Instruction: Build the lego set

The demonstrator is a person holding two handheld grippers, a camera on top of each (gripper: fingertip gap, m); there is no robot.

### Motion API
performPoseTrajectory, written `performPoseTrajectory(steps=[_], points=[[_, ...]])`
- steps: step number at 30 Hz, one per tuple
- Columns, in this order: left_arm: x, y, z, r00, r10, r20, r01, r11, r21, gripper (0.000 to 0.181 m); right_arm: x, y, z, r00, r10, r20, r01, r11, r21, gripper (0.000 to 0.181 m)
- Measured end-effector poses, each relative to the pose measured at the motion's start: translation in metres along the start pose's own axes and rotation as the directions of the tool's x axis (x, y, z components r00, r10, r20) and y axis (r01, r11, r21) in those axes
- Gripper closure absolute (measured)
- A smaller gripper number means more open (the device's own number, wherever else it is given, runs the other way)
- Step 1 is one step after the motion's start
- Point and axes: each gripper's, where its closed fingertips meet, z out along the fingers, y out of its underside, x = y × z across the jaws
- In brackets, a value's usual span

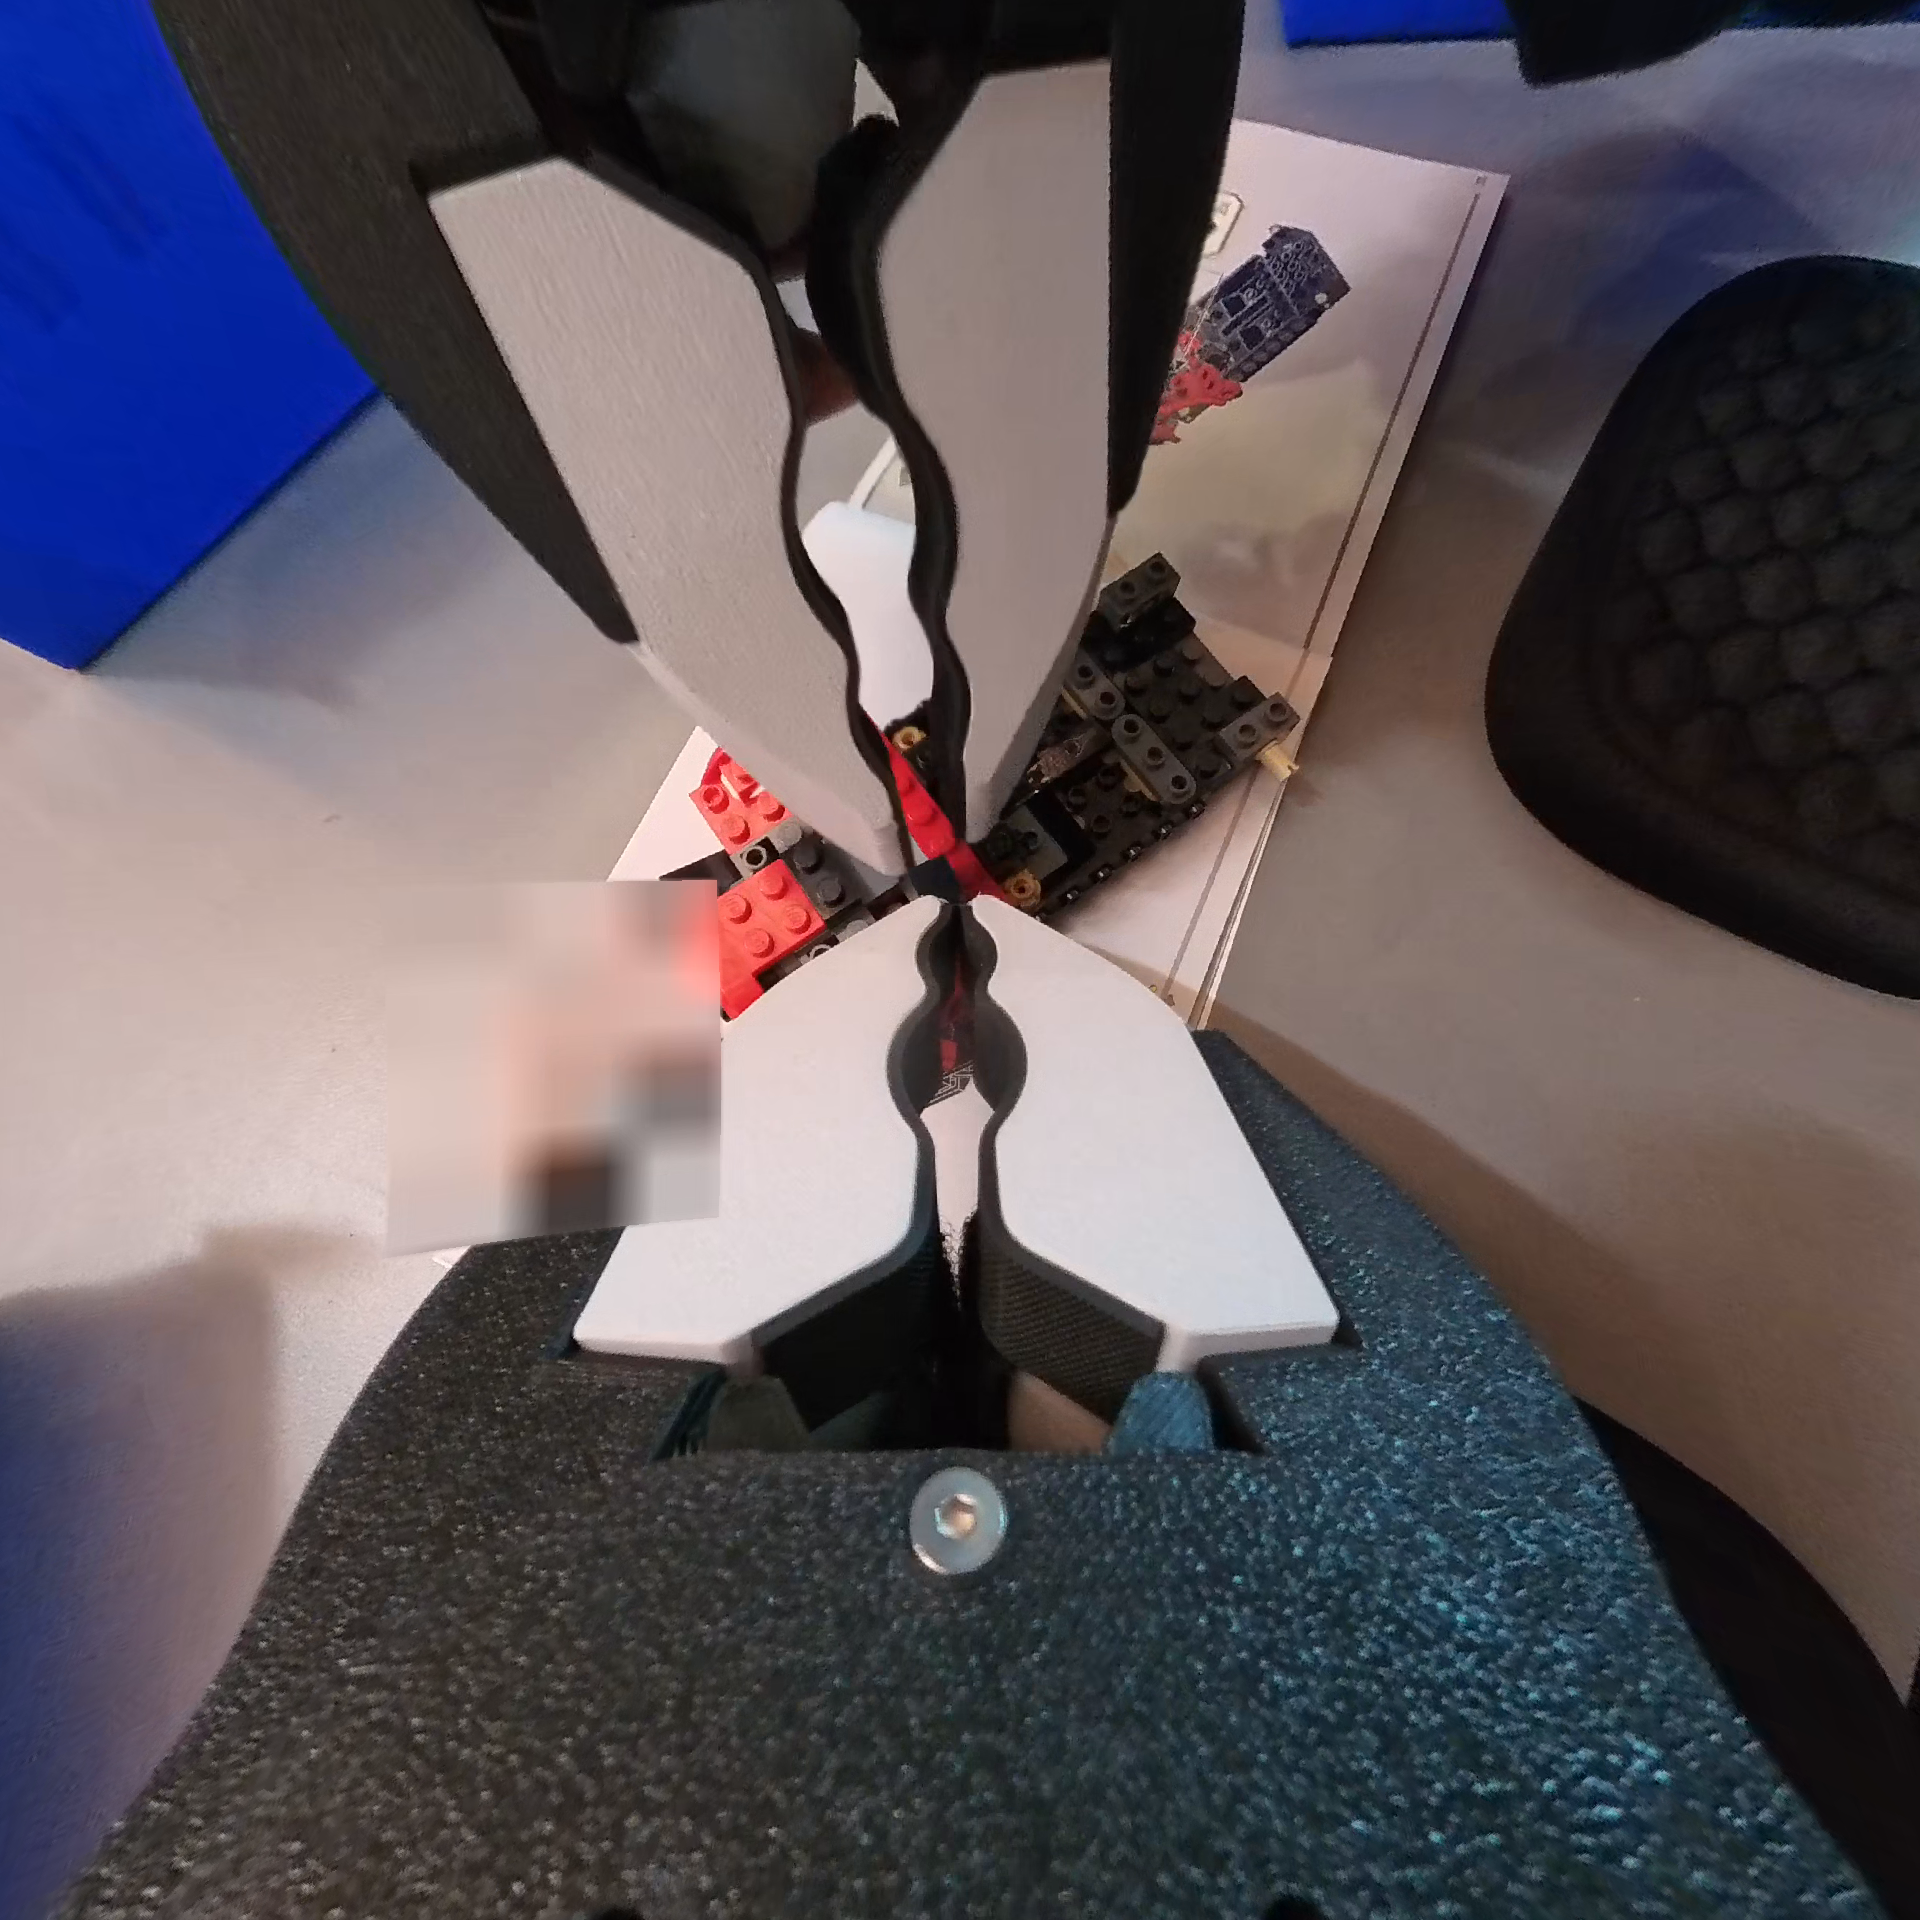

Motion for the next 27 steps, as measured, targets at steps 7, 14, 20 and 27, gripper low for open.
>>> performPoseTrajectory(steps=[7, 14, 20, 27], points=[[0.0, 0.0, 0.0, 1.0, -0.001, -0.001, 0.001, 1.0, 0.0, 0.181, 0.0, 0.002, 0.006, 1.0, -0.01, 0.01, 0.01, 1.0, -0.026, 0.176], [0.0, 0.0, 0.0, 1.0, -0.003, -0.002, 0.003, 1.0, 0.0, 0.181, 0.0, 0.003, 0.008, 1.0, -0.011, 0.007, 0.011, 0.999, -0.035, 0.176], [0.0, 0.0, 0.0, 1.0, -0.004, -0.003, 0.004, 1.0, 0.0, 0.181, 0.002, -0.001, 0.001, 1.0, 0.007, -0.029, -0.006, 1.0, 0.009, 0.176], [0.0, 0.0, 0.0, 1.0, -0.009, -0.004, 0.009, 1.0, -0.001, 0.181, 0.004, 0.004, -0.015, 0.992, 0.064, -0.11, -0.057, 0.996, 0.064, 0.176]])
